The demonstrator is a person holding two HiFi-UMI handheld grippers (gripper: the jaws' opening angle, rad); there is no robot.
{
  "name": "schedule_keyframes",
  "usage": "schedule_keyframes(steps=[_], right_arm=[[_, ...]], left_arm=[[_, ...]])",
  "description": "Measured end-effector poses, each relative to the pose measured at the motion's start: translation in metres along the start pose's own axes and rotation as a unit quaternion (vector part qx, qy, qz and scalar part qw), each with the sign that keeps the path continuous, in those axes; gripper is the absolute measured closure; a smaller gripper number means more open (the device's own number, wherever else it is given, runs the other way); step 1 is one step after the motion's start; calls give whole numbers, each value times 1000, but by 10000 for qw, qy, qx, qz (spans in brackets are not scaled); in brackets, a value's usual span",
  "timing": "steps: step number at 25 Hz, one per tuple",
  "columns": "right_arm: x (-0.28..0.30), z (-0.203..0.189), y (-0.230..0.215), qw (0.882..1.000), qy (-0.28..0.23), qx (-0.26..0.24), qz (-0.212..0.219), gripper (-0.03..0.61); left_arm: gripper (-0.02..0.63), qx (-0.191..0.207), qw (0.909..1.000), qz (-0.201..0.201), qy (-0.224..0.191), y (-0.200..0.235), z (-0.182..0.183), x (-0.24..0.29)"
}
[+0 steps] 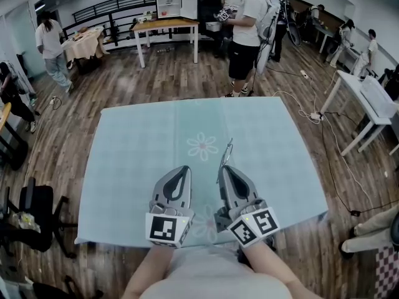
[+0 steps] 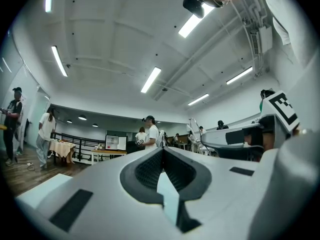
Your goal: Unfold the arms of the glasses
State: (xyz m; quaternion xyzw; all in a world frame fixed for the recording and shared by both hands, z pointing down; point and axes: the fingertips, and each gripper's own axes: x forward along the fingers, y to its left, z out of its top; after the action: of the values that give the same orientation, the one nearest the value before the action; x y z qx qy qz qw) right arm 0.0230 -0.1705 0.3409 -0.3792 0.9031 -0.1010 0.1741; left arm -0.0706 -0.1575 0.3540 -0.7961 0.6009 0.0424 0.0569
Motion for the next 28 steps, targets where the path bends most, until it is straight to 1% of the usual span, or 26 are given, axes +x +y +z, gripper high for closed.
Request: schedule_keyframes(steps=[8,11,14,17,20,24,28], right_arm=[[3,-2,4,9971,285,660,244,568],[5,-5,4,9924,413,1100,373,568],[5,-6,0,9837,457,1687,427,568],[5,-7,-9,9685,512,2383,506,568],[7,-6,-18,9506,686,2948,694,568],[10,-7,-26,9203,949,3684,914,568],[11,-11,-29,8936,1154,4223,993,568]], left_arm=[[606,-9,10000,65,22,6,0,-3],[606,-8,10000,64,22,8,-1,-3],[606,-10,10000,67,19,10,-1,-4],[606,1,10000,22,12,10,-2,-5],[606,43,10000,-53,-14,9,-1,-5],[606,83,9999,-108,-17,11,-4,-5],[606,118,9999,-125,1,16,-7,-6]])
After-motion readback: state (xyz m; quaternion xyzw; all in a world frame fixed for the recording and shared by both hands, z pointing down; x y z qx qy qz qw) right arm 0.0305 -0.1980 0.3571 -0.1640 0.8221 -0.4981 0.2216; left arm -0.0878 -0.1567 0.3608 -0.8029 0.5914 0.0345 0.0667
